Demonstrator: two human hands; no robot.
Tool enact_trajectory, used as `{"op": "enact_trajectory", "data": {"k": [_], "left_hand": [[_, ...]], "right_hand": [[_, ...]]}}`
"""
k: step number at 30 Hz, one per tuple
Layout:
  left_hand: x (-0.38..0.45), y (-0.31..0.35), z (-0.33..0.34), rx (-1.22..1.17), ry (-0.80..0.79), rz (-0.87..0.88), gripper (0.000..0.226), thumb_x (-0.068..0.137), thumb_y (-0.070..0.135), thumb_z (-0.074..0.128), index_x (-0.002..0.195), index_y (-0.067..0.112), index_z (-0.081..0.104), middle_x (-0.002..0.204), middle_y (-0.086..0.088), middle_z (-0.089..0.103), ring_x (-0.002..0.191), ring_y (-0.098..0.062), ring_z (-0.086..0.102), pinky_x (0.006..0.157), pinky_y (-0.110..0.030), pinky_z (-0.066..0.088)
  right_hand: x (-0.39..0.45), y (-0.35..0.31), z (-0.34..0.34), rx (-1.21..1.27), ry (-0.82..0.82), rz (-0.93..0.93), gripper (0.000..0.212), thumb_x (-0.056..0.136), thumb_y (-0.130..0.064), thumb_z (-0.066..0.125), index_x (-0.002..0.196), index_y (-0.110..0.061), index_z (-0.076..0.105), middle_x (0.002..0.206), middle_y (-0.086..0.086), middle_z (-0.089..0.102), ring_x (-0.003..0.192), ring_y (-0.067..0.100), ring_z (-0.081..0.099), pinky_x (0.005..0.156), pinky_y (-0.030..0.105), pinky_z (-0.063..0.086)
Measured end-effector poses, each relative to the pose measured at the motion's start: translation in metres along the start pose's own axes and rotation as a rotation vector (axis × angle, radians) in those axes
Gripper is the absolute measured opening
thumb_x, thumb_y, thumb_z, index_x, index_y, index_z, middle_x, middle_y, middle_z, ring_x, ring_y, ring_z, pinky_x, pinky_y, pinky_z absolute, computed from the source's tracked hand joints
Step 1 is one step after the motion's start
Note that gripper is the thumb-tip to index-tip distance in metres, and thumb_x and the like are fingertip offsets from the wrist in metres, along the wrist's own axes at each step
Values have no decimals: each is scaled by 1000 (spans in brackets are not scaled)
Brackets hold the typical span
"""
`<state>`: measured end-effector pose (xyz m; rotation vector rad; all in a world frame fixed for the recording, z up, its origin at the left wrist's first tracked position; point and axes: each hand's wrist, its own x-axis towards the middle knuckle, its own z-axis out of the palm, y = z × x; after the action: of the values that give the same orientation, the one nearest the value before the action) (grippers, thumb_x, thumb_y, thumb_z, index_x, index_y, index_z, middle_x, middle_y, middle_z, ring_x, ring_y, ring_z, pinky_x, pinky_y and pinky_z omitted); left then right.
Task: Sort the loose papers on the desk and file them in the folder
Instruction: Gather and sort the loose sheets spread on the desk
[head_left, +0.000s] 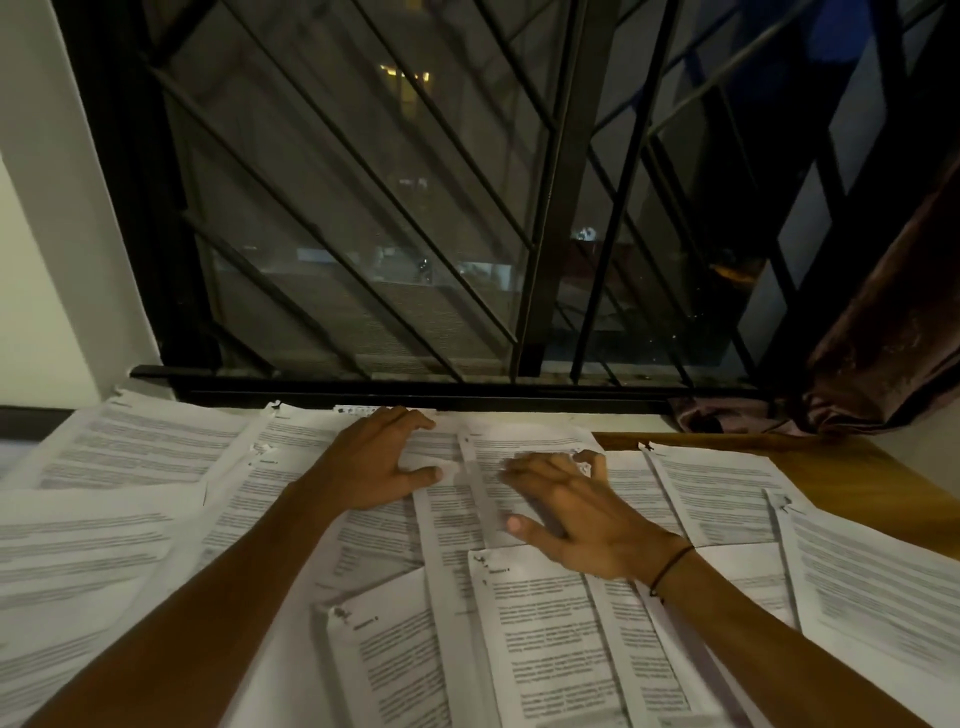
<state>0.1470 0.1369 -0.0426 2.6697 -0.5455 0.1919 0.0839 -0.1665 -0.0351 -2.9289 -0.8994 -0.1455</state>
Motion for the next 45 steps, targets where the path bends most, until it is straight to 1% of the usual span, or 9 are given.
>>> {"op": "enact_trajectory", "data": {"k": [5,11,18,21,25,31,34,39,45], "left_hand": [[-5,-5,5,19,7,3,69,81,75,61,139,41,46,142,14,49,127,-9,48,105,-37,44],[-7,2,12,-3,23,44,82,72,84,46,138,36,50,138,11,52,123,-11,51,105,-38,46],[-6,51,24,-14,-11,124,78,74,78,56,138,33,53,137,10,54,124,-12,52,105,-39,46],[-8,71,29,2,-18,171,70,80,72,61,138,33,52,143,8,51,127,-13,50,106,-40,45],[-12,84,25,-1,-16,198,69,83,71,65,140,34,51,144,8,50,127,-11,49,105,-35,44],[-22,103,20,17,-55,244,66,85,68,65,139,33,53,143,9,50,128,-10,48,108,-36,43],[-21,112,25,22,-73,257,63,84,70,63,135,34,55,137,11,51,125,-8,49,106,-35,43],[-16,131,33,38,-77,287,51,80,76,57,113,36,60,108,17,53,102,-5,49,92,-33,44],[-14,152,38,-8,-94,311,44,83,67,65,109,33,61,96,18,47,94,-5,46,84,-30,37]], "right_hand": [[7,-5,12,35,-29,-6,69,101,-73,25,157,-33,36,160,-15,37,145,4,29,116,47,13],[-3,0,5,93,17,43,64,101,-73,33,156,-39,34,159,-16,37,143,4,30,112,43,17],[-48,33,-6,141,30,125,52,104,-54,46,153,-37,39,153,-16,43,143,6,34,110,43,16],[-65,34,-9,98,12,112,60,101,-64,43,154,-36,36,155,-14,42,143,7,33,113,48,18],[-76,32,-10,17,-37,93,80,92,-79,45,158,-38,26,160,-12,35,145,11,30,109,45,17],[-89,35,-17,28,-12,103,82,91,-82,40,158,-38,24,158,-11,36,142,14,34,108,51,25],[-104,41,-24,31,-33,107,84,90,-81,46,159,-39,24,158,-13,35,142,12,32,108,53,23],[-125,52,-22,21,-65,133,88,87,-80,50,159,-37,24,156,-13,36,140,11,33,107,48,23],[-142,56,-35,236,-37,249,69,94,-63,60,155,-41,34,150,-15,45,135,7,35,113,48,24]]}}
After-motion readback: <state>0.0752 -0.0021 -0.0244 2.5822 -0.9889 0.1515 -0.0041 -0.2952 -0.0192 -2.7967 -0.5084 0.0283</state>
